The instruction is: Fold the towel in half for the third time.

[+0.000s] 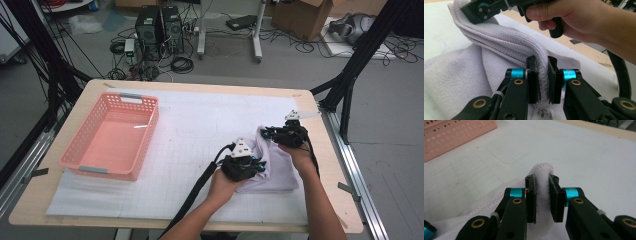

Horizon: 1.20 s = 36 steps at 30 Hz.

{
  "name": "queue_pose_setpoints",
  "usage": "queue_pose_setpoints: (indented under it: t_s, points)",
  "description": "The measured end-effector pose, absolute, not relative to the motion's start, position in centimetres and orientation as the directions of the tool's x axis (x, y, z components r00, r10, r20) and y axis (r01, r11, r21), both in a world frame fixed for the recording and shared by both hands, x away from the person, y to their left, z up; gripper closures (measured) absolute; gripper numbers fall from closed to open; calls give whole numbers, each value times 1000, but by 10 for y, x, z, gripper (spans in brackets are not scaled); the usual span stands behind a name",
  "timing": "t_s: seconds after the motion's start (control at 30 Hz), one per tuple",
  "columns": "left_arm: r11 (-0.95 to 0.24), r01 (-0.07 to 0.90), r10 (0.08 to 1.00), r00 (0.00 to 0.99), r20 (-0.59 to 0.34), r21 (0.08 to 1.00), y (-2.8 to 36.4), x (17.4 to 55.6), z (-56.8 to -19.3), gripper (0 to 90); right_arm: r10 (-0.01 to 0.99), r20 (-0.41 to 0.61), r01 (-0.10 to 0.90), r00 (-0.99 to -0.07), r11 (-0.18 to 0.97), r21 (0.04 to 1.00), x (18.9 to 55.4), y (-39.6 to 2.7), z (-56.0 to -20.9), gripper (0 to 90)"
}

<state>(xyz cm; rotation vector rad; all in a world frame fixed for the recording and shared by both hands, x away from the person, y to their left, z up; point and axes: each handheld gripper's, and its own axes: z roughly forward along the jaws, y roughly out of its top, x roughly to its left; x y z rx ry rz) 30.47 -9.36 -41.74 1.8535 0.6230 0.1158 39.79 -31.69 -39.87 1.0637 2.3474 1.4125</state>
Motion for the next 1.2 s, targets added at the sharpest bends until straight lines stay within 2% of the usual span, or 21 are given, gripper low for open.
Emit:
queue_pose_setpoints:
  t_s: [0.13,0.17,0.2,0.27,0.37,0.47,0.57,0.7,0.9,1.1,1.2]
  points:
    - [-237,370,471,852,-227,899,-109,306,-424,745,683,162,471,-712,294,832,397,-324,-398,778]
    - [-237,370,471,852,-227,899,-109,306,-424,693,683,162,471,-712,294,832,397,-324,-398,778]
    - [-217,384,462,850,-252,898,-112,306,-426,588,697,144,480,-702,315,819,397,-326,-400,775]
    - [-214,357,472,853,-223,909,-111,305,-424,422,708,129,488,-695,332,808,395,-329,-405,771]
    - [-184,344,491,844,-217,921,-101,304,-420,336,723,140,498,-676,309,810,390,-342,-413,764]
    - [-159,338,511,832,-216,928,-87,305,-418,300,739,158,506,-655,274,818,386,-352,-419,734]
    - [-169,322,541,820,-185,932,-70,307,-419,290,770,170,517,-616,232,824,381,-359,-418,607]
    - [-157,325,569,802,-184,933,-44,312,-423,285,805,163,512,-570,193,837,370,-373,-413,544]
    - [-178,343,593,785,-178,922,-9,312,-432,285,845,194,517,-497,109,849,346,-391,-404,507]
    - [-173,345,623,763,-169,923,21,310,-439,285,857,158,528,-490,149,836,318,-385,-406,516]
    - [-172,346,636,754,-164,922,31,311,-440,285,858,191,540,-477,114,834,303,-381,-408,516]
